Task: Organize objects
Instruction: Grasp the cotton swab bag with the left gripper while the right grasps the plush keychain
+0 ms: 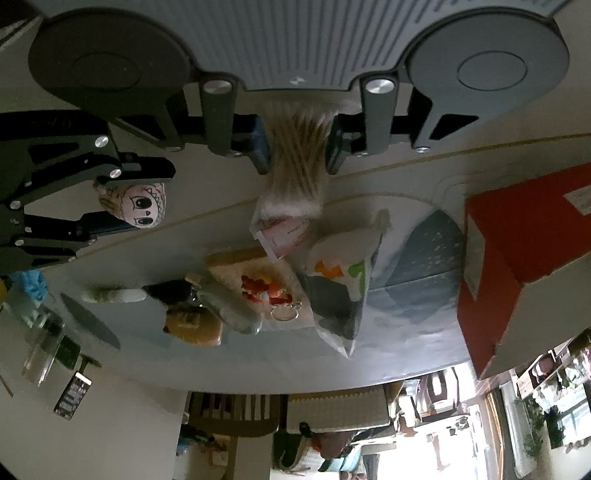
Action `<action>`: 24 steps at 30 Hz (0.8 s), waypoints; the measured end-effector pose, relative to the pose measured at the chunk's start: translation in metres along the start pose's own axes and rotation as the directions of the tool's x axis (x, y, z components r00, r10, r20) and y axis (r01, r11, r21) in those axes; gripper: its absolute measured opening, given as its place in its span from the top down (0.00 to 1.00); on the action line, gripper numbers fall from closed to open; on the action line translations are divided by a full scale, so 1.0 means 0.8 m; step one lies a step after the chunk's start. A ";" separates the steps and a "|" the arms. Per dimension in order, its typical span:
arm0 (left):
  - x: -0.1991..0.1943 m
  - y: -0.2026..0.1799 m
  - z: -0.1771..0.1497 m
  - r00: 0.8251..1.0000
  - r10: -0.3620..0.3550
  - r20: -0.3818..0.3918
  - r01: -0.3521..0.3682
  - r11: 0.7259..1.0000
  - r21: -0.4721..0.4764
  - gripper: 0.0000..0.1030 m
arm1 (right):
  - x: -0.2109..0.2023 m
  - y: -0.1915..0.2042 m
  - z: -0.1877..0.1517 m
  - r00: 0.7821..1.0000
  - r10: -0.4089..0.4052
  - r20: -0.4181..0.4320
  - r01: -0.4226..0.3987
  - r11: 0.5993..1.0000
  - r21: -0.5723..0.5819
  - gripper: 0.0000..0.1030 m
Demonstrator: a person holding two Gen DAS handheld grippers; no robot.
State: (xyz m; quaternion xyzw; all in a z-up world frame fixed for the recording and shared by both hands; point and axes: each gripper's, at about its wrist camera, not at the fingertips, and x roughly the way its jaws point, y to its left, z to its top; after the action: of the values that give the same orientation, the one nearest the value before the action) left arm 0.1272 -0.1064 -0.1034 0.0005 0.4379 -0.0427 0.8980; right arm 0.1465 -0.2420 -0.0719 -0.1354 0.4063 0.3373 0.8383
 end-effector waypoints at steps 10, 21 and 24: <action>-0.013 0.025 -0.006 0.996 -0.082 0.037 0.082 0.997 0.018 0.77 | -0.018 0.020 0.007 0.998 -0.069 0.002 0.069 0.997 0.027 0.52; 0.037 0.011 -0.009 0.992 -0.125 -0.025 0.128 0.973 0.193 0.21 | -0.038 0.042 -0.006 0.984 -0.174 -0.042 0.178 0.974 0.138 0.52; 0.045 0.008 -0.011 0.991 -0.127 -0.047 0.134 0.968 0.214 0.21 | -0.043 0.049 -0.009 0.979 -0.196 -0.049 0.201 0.967 0.157 0.52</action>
State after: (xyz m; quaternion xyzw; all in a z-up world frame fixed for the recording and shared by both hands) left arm 0.1427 -0.1025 -0.1372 0.0702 0.4442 -0.1492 0.8806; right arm 0.1005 -0.2328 -0.0478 -0.1127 0.4305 0.2155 0.8692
